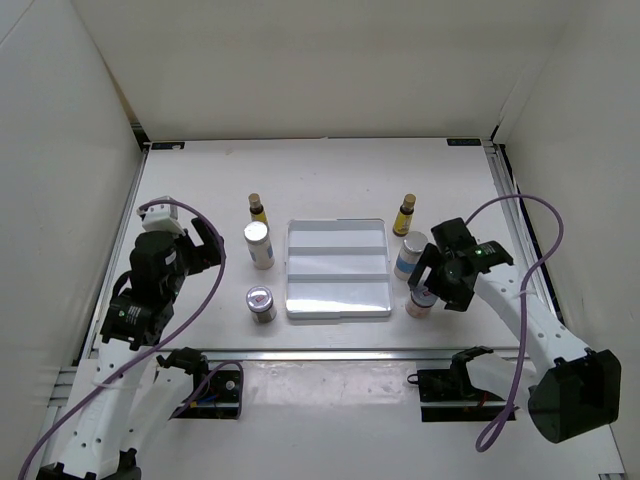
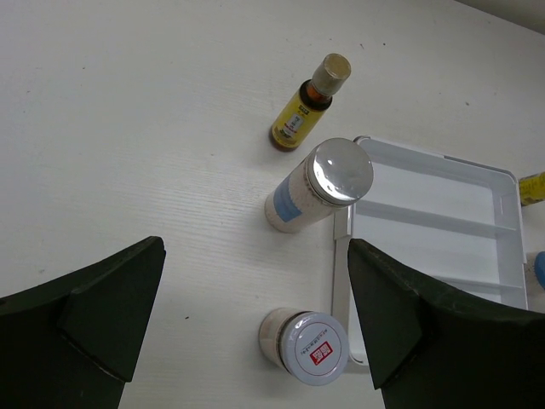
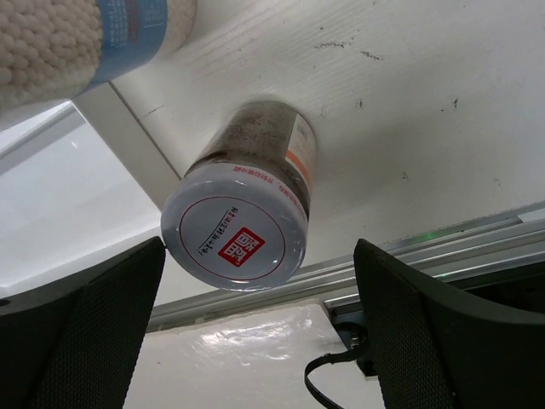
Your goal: Organize the condiment bottles
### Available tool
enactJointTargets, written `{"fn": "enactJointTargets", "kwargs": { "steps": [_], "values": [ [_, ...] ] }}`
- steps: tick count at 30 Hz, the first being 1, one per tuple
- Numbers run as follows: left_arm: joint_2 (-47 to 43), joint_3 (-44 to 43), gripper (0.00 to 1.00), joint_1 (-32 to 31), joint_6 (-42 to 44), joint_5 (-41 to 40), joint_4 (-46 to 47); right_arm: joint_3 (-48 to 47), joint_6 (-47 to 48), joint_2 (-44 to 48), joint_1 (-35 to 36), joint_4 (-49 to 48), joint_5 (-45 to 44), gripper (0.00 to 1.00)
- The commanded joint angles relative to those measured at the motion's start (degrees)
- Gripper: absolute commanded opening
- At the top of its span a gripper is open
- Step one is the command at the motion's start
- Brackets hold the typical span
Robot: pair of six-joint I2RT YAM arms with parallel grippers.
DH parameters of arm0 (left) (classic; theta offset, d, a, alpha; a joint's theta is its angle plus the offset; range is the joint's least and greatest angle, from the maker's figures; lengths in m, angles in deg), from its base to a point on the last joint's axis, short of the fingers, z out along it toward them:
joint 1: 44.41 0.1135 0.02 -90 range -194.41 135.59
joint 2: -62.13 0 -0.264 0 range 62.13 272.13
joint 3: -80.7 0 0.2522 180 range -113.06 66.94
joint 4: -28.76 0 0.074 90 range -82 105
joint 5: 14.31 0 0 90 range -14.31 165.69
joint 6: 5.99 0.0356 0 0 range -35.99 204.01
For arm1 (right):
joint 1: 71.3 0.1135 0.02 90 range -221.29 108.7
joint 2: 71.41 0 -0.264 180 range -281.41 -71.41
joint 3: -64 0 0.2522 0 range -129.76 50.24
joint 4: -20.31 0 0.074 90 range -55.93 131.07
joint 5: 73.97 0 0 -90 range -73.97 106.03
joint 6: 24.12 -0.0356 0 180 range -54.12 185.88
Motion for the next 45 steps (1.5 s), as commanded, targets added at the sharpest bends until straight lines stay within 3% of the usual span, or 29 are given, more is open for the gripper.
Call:
{"fn": "enactJointTargets", "kwargs": {
  "steps": [1,15,20,22,23,26,34,40,45],
  "values": [
    [0.07,-0.15,0.99,-0.13,0.18,-1.04,-0.07,-0.33,-2.14,-0.33,0.8,-1.89,-2.61,0.94],
    [0.07,-0.15,0.99,-0.13,0.18,-1.04,-0.07,2.92,-1.61,-2.71,0.8,-6.99,-3.14,0.7],
    [0.07,-0.15,0.99,-0.13,0.18,-1.04,-0.07,1.44,-1.61,0.18,2.11,-4.63,-4.18,0.43],
    [0.07,-0.15,0.99,-0.13,0.18,-1.04,-0.07,0.12,-2.4,3.17,4.83,-2.17,-7.0,0.3],
    [0.07,-0.15,0.99,-0.13,0.18,-1.04,-0.07,-1.54,-3.27,4.92,7.45,-1.29,-7.96,0.18],
    [0.6,-0.15,0.99,-0.13,0.18,-1.04,-0.07,-4.8,-5.91,7.04,13.51,2.4,-12.25,0.02],
    [0.6,-0.15,0.99,-0.13,0.18,-1.04,-0.07,-13.77,-10.49,1.18,27.84,3.92,-19.73,0.0],
    [1.12,-0.15,0.99,-0.13,0.18,-1.04,-0.07,-14.92,-6.71,-6.38,30.67,-7.14,-17.38,0.0],
    [1.74,-0.15,0.99,-0.13,0.18,-1.04,-0.07,-14.92,-5.83,-12.19,30.68,-9.18,-17.37,0.0]
  ]
}}
